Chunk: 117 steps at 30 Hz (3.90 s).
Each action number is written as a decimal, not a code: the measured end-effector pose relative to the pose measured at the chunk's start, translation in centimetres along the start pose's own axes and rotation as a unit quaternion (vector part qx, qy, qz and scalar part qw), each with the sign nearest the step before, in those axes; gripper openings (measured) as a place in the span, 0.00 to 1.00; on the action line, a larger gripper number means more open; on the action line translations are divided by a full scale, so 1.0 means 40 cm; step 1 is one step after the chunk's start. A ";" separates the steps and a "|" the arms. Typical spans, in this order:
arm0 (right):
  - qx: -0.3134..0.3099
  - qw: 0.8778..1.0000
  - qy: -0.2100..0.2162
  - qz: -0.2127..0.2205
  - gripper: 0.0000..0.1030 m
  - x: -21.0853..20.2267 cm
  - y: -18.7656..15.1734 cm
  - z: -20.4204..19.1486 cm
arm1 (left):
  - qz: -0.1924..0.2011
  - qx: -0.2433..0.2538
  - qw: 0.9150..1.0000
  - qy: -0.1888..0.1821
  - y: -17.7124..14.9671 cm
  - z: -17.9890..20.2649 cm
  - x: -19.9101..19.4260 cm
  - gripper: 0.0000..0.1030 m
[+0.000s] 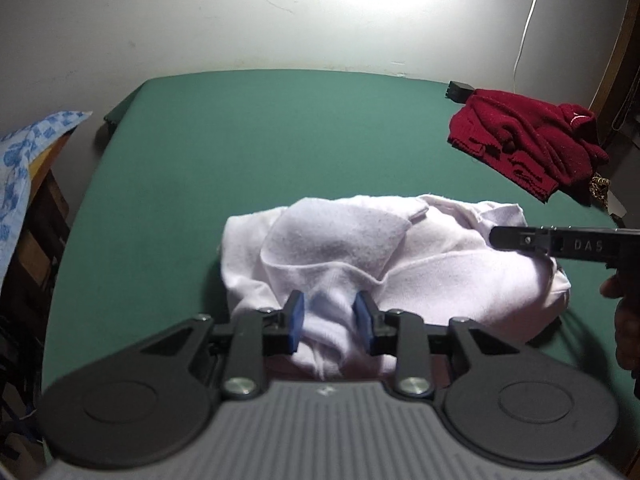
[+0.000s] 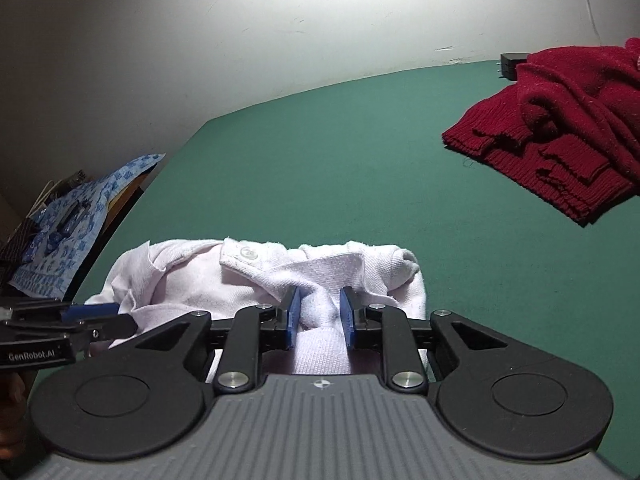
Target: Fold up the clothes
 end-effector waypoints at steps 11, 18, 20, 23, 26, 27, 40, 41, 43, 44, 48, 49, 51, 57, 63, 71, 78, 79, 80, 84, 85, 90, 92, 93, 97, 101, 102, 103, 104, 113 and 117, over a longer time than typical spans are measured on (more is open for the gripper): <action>0.008 0.999 -0.019 -0.049 0.24 0.022 -0.044 0.023 | -0.007 -0.067 0.998 0.002 -0.035 -0.078 -0.048 0.40; 0.037 0.999 0.003 -0.028 0.26 -0.025 -0.017 0.035 | 0.027 -0.075 0.997 -0.012 -0.011 -0.089 -0.090 0.47; 0.041 0.999 0.014 -0.015 0.27 -0.052 -0.008 0.033 | 0.039 -0.067 0.997 -0.009 0.007 -0.095 -0.093 0.56; 0.040 0.999 0.002 -0.017 0.34 -0.070 -0.009 0.049 | 0.020 -0.067 0.997 -0.034 0.008 -0.106 -0.056 0.52; 0.064 0.998 -0.014 -0.023 0.35 -0.086 -0.016 0.093 | 0.002 -0.074 0.996 -0.046 -0.011 -0.110 -0.036 0.13; 0.070 0.997 -0.020 -0.025 0.35 -0.093 -0.021 0.107 | 0.002 -0.075 0.996 -0.044 -0.018 -0.108 -0.038 0.13; 0.013 0.998 -0.037 -0.038 0.38 -0.134 -0.076 0.108 | -0.018 -0.104 0.994 -0.039 -0.066 -0.131 -0.074 0.17; 0.008 0.999 -0.030 -0.037 0.38 -0.134 -0.076 0.099 | -0.012 -0.092 0.995 -0.029 -0.058 -0.129 -0.088 0.18; -0.004 0.999 -0.018 -0.039 0.38 -0.125 -0.079 0.076 | 0.003 -0.064 0.998 -0.007 -0.039 -0.121 -0.116 0.17; -0.010 0.999 -0.013 -0.040 0.37 -0.119 -0.082 0.065 | 0.011 -0.049 0.999 0.006 -0.030 -0.114 -0.129 0.16; -0.040 0.997 -0.016 -0.058 0.19 -0.075 -0.110 0.033 | 0.032 -0.019 0.999 0.017 -0.005 -0.083 -0.147 0.32; -0.050 0.996 -0.021 -0.066 0.12 -0.065 -0.117 0.029 | 0.030 -0.020 0.999 0.013 -0.005 -0.076 -0.139 0.32; -0.053 0.996 -0.019 -0.064 0.06 -0.070 -0.114 0.027 | 0.016 -0.017 1.000 0.015 -0.016 -0.066 -0.110 0.31; -0.051 0.996 -0.031 -0.072 0.05 -0.116 -0.101 0.055 | -0.043 -0.040 0.998 -0.007 -0.080 -0.053 -0.052 0.25; -0.040 0.996 -0.044 -0.072 0.09 -0.093 -0.116 0.063 | -0.053 -0.008 0.999 0.009 -0.093 -0.047 -0.068 0.27; -0.024 0.998 -0.044 0.038 0.30 -0.171 -0.001 0.056 | 0.014 0.004 1.000 0.015 0.011 -0.013 -0.109 0.29; -0.047 0.998 -0.039 -0.023 0.18 0.002 -0.011 -0.005 | 0.023 0.022 0.999 0.005 0.046 0.048 -0.042 0.39; -0.032 0.998 -0.035 -0.042 0.18 0.018 -0.023 0.002 | 0.015 0.022 1.000 0.007 0.032 0.046 -0.032 0.40; -0.029 0.997 -0.031 -0.059 0.18 0.030 -0.039 0.009 | 0.007 0.021 1.000 0.008 0.018 0.044 -0.022 0.43; -0.038 0.997 -0.034 -0.066 0.17 0.007 -0.034 0.007 | -0.022 0.028 0.999 0.014 -0.027 0.045 0.003 0.52; -0.037 0.997 -0.034 -0.056 0.17 -0.005 -0.019 0.005 | -0.024 0.035 0.999 0.016 -0.023 0.053 -0.003 0.51; -0.048 0.998 -0.031 0.005 0.17 -0.009 0.063 -0.014 | 0.027 0.045 0.999 0.000 0.068 0.073 -0.049 0.60; -0.051 0.998 -0.043 -0.010 0.17 0.042 0.067 -0.008 | 0.041 0.034 0.999 -0.001 0.106 0.062 -0.029 0.64; -0.043 0.998 -0.048 -0.021 0.17 0.063 0.058 0.007 | 0.035 0.027 0.999 0.005 0.113 0.052 -0.005 0.63; -0.003 0.998 -0.052 -0.047 0.13 0.116 0.032 0.059 | -0.009 -0.016 1.000 0.013 0.089 -0.002 0.078 0.60; -0.002 0.998 -0.052 -0.046 0.11 0.100 0.022 0.062 | -0.012 -0.040 0.999 -0.006 0.037 -0.002 0.064 0.67; -0.004 0.998 -0.053 -0.045 0.10 0.098 0.019 0.063 | -0.012 -0.026 1.000 0.000 0.028 0.008 0.064 0.72; -0.005 0.998 -0.053 -0.043 0.10 0.098 0.018 0.064 | -0.012 -0.008 1.000 0.007 0.020 0.020 0.065 0.72; -0.006 0.998 -0.055 -0.042 0.09 0.098 0.018 0.064 | -0.011 0.009 1.000 0.014 0.011 0.032 0.067 0.73; 0.045 0.997 -0.068 -0.016 0.19 0.044 0.063 0.126 | -0.005 0.010 1.000 0.016 0.028 0.026 0.033 0.72; 0.088 0.994 -0.041 -0.040 0.20 0.081 0.070 0.158 | -0.013 0.012 1.000 0.018 0.024 0.033 0.043 0.72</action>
Point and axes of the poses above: each gripper's, at about its wrist camera, not at the fingertips, and x roughly the way its jaws point, z to its right, y to its top, the point moved 5 cm from there along x, roughly the way its jaws point, and after that the axes turned 3 degrees about -y, right-handed, at the moved point
